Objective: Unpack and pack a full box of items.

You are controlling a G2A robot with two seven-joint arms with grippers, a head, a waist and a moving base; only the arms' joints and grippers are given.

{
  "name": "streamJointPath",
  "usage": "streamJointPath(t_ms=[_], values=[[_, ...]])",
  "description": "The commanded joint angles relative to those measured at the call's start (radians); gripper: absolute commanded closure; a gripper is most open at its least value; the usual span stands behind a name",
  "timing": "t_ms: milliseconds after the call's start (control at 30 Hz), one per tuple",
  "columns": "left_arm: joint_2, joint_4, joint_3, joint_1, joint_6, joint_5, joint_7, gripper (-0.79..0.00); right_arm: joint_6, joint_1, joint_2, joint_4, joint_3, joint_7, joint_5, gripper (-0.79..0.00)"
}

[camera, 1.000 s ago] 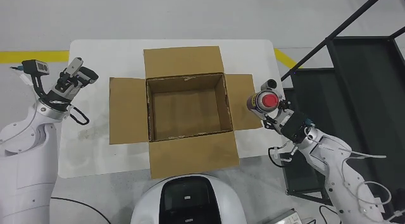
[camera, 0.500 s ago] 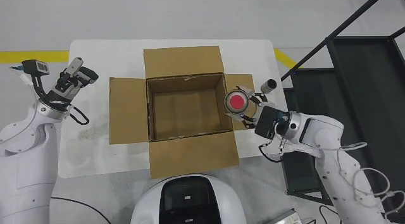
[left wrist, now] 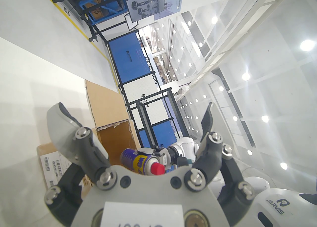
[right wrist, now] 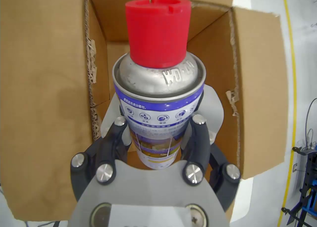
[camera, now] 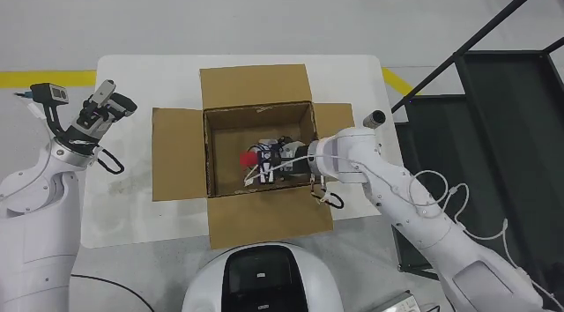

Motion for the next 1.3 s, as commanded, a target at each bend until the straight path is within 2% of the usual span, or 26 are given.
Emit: streamJointPath(t_ms=[0,33,67,100,200,233,267,300,500,700,900,1100,1267], values=[[0.0,0.0,0.0,0.0,0.0,0.0,0.0,-0.785,0.018,0.041,-0.014,0.055,-0.04,0.041,0.025,0.0],[0.0,0.0,0.0,0.0,0.0,0.0,0.0,-0.785,0.024,0.057,-0.02,0.078,-0.056,0.054,0.037,0.0],[0.0,0.0,0.0,0.0,0.0,0.0,0.0,-0.785,0.029,0.073,-0.026,0.098,-0.071,0.068,0.043,-0.068],[0.0,0.0,0.0,0.0,0.0,0.0,0.0,-0.785,0.031,0.086,-0.031,0.121,-0.084,0.077,0.056,-0.246],[0.0,0.0,0.0,0.0,0.0,0.0,0.0,-0.785,0.037,0.129,-0.047,0.181,-0.121,0.107,0.079,-0.351],[0.0,0.0,0.0,0.0,0.0,0.0,0.0,-0.785,0.041,0.14,-0.052,0.196,-0.131,0.111,0.086,-0.533],[0.0,0.0,0.0,0.0,0.0,0.0,0.0,-0.785,0.045,0.15,-0.056,0.211,-0.14,0.118,0.089,-0.754],[0.0,0.0,0.0,0.0,0.0,0.0,0.0,-0.785,0.047,0.158,-0.06,0.224,-0.148,0.121,0.093,-0.785],[0.0,0.0,0.0,0.0,0.0,0.0,0.0,-0.785,0.043,0.18,-0.075,0.291,-0.176,0.11,0.136,-0.785],[0.0,0.0,0.0,0.0,0.0,0.0,0.0,-0.785,-0.019,0.115,-0.052,0.249,-0.093,-0.056,0.227,-0.785],[0.0,0.0,0.0,0.0,0.0,0.0,0.0,-0.785,-0.158,-0.063,0.015,0.094,0.151,-0.347,0.287,-0.785],[0.0,0.0,0.0,0.0,0.0,0.0,0.0,-0.785,-0.158,-0.287,0.084,-0.024,0.437,-0.537,0.228,-0.785],[0.0,0.0,0.0,0.0,0.0,0.0,0.0,-0.785,-0.158,-0.425,0.121,0.014,0.607,-0.659,0.153,-0.785]])
